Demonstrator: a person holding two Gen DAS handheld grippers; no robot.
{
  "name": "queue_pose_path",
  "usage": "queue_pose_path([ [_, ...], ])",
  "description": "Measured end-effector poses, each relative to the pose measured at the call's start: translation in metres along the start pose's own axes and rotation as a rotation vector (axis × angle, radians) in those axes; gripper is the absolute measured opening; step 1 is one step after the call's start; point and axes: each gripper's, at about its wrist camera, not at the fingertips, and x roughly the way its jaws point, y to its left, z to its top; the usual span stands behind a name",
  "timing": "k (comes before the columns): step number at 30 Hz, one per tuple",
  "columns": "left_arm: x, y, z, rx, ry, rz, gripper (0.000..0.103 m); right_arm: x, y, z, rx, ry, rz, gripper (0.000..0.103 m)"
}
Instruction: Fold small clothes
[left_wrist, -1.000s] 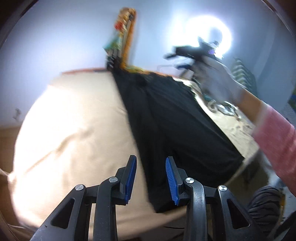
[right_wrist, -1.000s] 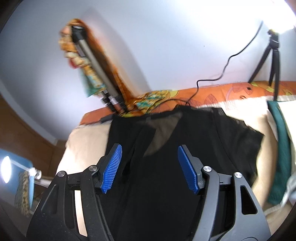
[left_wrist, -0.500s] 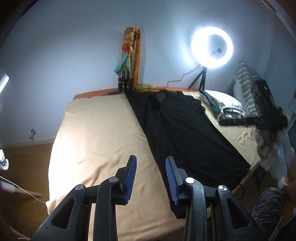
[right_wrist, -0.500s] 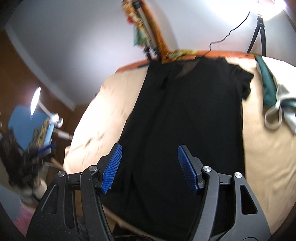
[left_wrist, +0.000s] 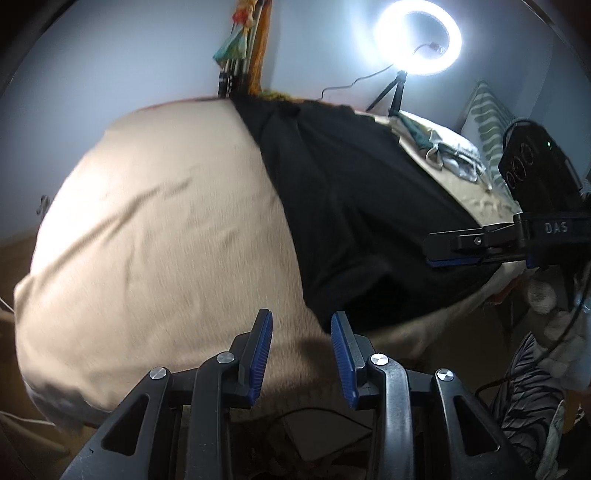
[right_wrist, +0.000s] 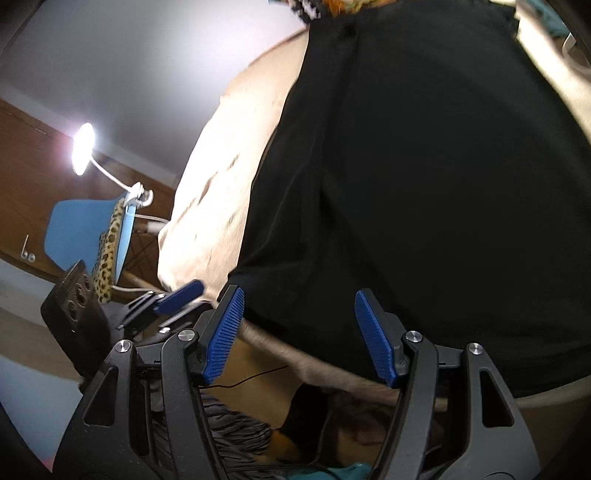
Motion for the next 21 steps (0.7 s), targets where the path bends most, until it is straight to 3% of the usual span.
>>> queue_pose_path([
  [6, 0.014, -0.005, -0.002, 0.015, -0.015, -0.005, 0.030, 0.014, 0.001, -0.002, 0.032, 0.016, 0.030, 0.065],
  [8, 0.018, -0.009, 0.000, 0.030, -0.028, -0.004, 0.023, 0.017, 0.000, -0.003, 0.045, 0.026, 0.059, 0.048],
  [9, 0.019, -0.012, 0.001, 0.041, -0.032, 0.000, 0.014, 0.019, 0.000, -0.002, 0.046, 0.033, 0.060, 0.042],
  [10, 0.018, -0.015, 0.001, 0.055, -0.035, 0.003, 0.004, 0.023, -0.001, -0.003, 0.042, 0.042, 0.053, 0.029],
  [11, 0.017, -0.020, 0.001, 0.071, -0.043, 0.014, 0.002, 0.025, -0.002, -0.004, 0.041, 0.048, 0.048, 0.014],
  [12, 0.014, -0.024, 0.001, 0.084, -0.049, 0.019, 0.001, 0.027, -0.005, -0.004, 0.046, 0.055, 0.052, 0.009],
  [15, 0.000, -0.035, 0.002, 0.115, -0.069, 0.036, 0.001, 0.019, -0.009, -0.005, 0.077, 0.045, 0.085, 0.006],
  [18, -0.017, -0.051, -0.001, 0.169, -0.102, 0.067, 0.001, -0.007, -0.002, -0.005, 0.027, -0.011, 0.100, 0.005],
  [21, -0.008, -0.065, -0.013, 0.256, -0.070, 0.105, 0.001, -0.019, -0.001, -0.008, -0.012, -0.045, 0.043, 0.005],
])
